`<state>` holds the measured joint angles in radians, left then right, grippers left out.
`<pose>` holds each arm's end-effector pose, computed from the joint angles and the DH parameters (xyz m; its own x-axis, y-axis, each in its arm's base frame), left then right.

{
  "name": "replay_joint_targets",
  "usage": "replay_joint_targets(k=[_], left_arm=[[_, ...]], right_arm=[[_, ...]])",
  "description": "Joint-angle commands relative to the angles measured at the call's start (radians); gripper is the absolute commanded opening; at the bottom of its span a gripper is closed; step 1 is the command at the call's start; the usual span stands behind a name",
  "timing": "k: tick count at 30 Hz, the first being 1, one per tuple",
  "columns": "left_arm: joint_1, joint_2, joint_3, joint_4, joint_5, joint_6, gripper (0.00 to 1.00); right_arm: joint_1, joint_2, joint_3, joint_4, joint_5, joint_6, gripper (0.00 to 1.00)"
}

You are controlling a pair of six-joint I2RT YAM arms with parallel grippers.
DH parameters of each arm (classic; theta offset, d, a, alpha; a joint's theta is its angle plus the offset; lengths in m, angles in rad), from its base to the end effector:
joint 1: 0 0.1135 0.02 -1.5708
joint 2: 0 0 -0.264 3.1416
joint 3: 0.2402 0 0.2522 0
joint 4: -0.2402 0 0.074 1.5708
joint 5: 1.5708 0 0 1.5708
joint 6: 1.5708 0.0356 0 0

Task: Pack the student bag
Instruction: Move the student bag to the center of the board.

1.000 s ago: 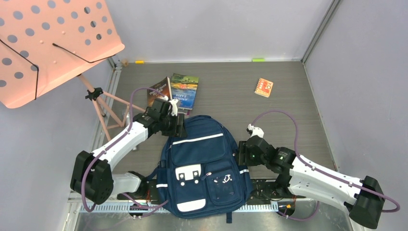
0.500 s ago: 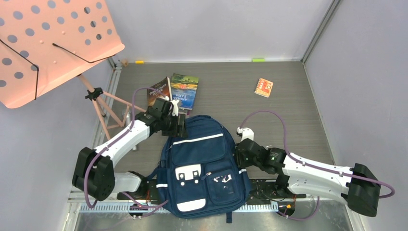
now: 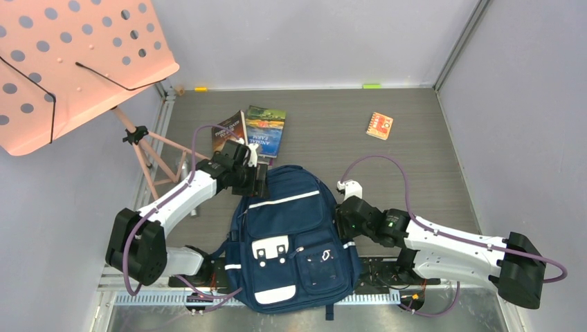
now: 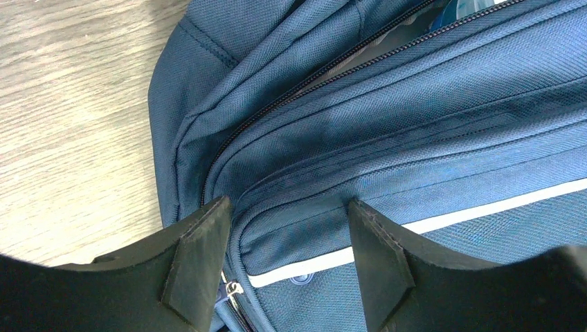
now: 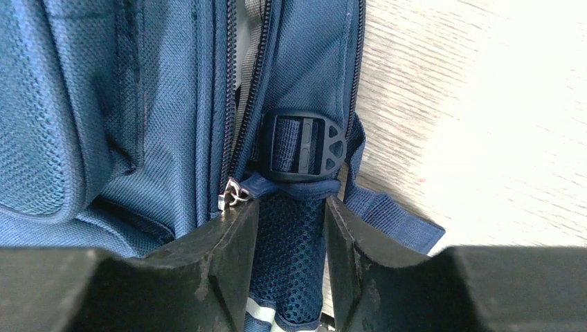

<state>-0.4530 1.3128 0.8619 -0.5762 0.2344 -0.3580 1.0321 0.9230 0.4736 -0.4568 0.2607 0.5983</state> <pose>0.2261 -0.1192 0.2231 -0.9077 0.0628 -0.4149 0.2303 0.9011 -0.3674 0.0973 0.1449 0.1863 -0.7549 -0.2023 -0.6239 -0.3905 0.9029 0.1797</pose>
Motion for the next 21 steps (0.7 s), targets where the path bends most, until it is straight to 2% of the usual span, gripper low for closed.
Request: replay_joint_targets(k=[1,7,12,16,21], left_arm=[[-0.003,0.007,0.031,-0.017,0.005,0.018,0.65],[-0.003,0.006,0.035,-0.025,0.005,0.021,0.64],[-0.003,0.021,0.042,-0.037,0.003,0.024,0.64],[-0.003,0.035,0.048,-0.043,0.007,0.024,0.63],[-0.003,0.046,0.055,-0.049,0.007,0.023,0.63]], right_arm=[[0.004,-0.002,0.071,0.059,0.018,-0.033,0.5],[0.005,0.03,0.083,0.08,0.027,-0.068,0.57],[0.005,0.055,0.093,0.121,0.038,-0.129,0.57],[0.005,0.066,0.097,0.162,0.019,-0.192,0.47],[0.005,0.083,0.104,0.195,-0.025,-0.252,0.25]])
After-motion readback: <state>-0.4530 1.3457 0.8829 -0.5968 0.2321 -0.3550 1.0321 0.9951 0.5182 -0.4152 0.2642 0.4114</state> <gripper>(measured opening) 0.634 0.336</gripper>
